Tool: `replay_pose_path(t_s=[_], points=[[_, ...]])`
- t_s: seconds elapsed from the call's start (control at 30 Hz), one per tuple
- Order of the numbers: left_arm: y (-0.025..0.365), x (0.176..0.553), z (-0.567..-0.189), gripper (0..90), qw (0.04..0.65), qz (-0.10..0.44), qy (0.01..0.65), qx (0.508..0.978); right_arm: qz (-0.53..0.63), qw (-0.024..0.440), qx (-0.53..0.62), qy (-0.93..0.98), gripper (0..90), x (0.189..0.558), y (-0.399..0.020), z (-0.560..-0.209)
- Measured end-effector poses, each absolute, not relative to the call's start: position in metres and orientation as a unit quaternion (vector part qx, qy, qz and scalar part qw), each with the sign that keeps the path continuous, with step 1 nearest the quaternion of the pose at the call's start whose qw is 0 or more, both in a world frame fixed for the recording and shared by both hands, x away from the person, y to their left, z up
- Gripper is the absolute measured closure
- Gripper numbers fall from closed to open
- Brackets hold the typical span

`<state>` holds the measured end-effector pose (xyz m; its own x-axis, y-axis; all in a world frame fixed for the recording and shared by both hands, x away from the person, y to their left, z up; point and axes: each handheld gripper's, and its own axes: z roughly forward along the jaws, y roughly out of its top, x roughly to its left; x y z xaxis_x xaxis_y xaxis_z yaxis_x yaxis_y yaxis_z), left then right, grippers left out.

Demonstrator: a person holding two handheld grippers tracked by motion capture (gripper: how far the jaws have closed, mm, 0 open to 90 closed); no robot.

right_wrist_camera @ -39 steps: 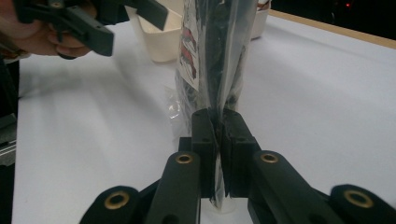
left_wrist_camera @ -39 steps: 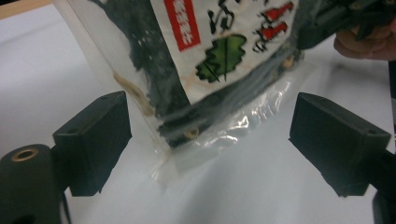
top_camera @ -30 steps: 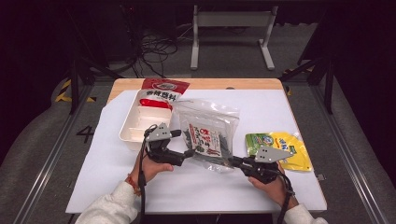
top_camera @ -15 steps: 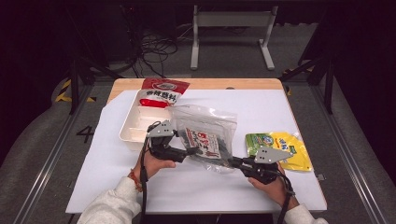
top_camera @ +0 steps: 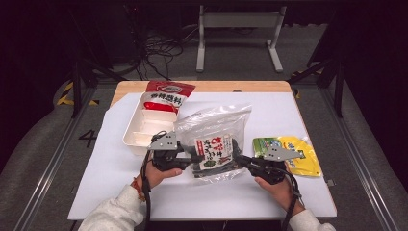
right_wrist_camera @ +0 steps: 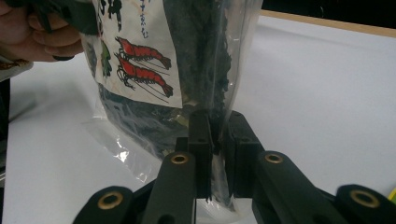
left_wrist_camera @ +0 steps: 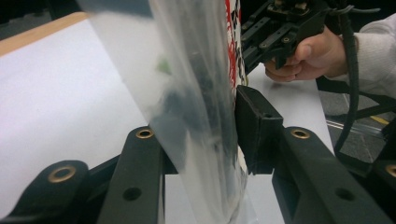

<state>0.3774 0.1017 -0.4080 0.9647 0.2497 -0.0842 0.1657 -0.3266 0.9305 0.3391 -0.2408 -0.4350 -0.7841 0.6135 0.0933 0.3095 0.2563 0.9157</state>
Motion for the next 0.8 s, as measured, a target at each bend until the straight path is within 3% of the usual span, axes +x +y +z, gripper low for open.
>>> replay_pose_path(t_s=[0.3,0.37,0.5,0.8], points=[[0.098,0.373,-0.409,73.6,0.579,0.036,0.125,0.805,0.533,0.150,0.310,0.773,76.6,0.340,-0.241,-0.434],[0.100,0.371,-0.406,74.0,0.588,0.035,0.125,0.799,0.535,0.159,0.318,0.766,66.9,0.339,-0.241,-0.430],[0.107,0.370,-0.399,74.8,0.588,0.050,0.131,0.797,0.530,0.172,0.318,0.767,55.9,0.335,-0.240,-0.424],[0.128,0.372,-0.388,74.9,0.598,0.076,0.145,0.784,0.518,0.177,0.328,0.769,42.4,0.330,-0.246,-0.416]])
